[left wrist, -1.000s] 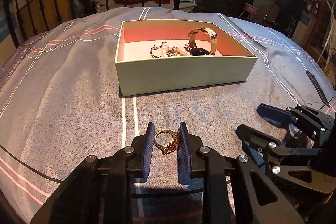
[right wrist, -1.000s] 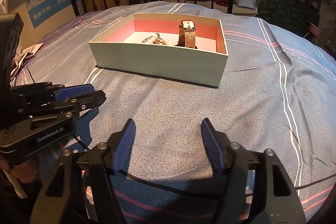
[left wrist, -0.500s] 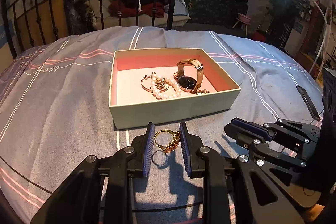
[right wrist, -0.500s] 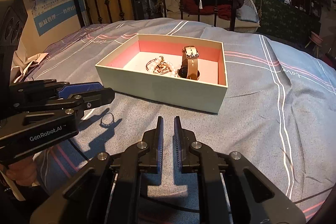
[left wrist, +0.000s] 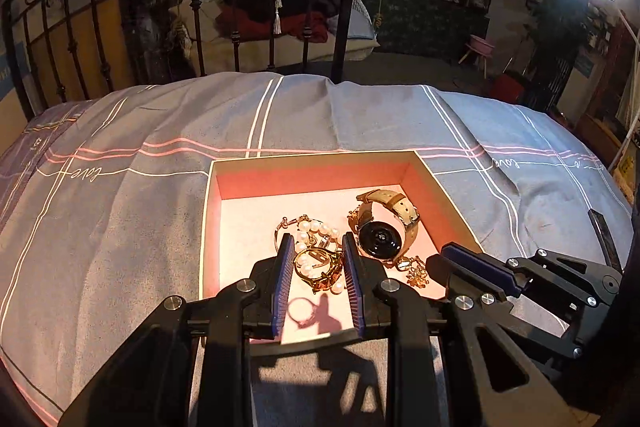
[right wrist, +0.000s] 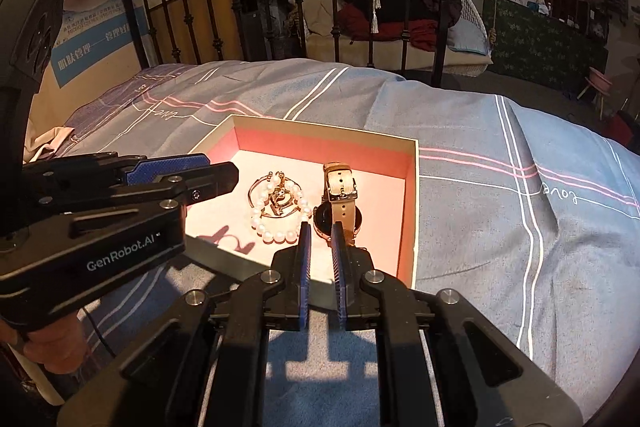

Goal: Organize jewelry

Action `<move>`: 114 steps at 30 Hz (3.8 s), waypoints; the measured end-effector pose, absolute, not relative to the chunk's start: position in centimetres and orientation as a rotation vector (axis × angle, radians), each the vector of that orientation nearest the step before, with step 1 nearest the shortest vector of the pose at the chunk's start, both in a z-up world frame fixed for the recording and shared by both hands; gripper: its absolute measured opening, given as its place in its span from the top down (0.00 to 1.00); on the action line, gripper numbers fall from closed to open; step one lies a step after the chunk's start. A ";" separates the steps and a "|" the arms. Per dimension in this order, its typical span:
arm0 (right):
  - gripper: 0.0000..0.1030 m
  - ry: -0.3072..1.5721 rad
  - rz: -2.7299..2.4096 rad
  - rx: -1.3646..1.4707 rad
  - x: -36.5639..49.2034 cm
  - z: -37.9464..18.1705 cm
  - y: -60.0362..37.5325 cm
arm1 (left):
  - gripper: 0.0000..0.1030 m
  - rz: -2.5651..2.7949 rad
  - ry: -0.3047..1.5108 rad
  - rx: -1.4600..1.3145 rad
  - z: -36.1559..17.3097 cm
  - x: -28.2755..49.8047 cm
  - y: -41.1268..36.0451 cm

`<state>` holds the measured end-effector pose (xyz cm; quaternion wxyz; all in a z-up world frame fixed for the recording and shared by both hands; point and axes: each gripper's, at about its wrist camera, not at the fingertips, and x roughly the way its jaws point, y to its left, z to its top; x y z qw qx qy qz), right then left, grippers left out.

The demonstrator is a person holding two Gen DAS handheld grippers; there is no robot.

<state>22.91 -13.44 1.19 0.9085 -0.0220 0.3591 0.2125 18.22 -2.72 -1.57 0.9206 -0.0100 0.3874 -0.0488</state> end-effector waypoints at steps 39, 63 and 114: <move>0.37 0.741 0.410 -0.086 23.6 0.4 -12.7 | 0.61 -0.010 0.893 -0.048 -3.5 21.1 -1.9; 0.06 0.252 0.183 0.103 11.1 6.8 -21.5 | 0.07 0.012 0.357 -0.001 3.5 5.4 0.0; 0.05 0.286 0.237 0.090 11.4 6.7 -20.9 | 0.07 0.031 0.402 -0.002 2.2 5.3 0.3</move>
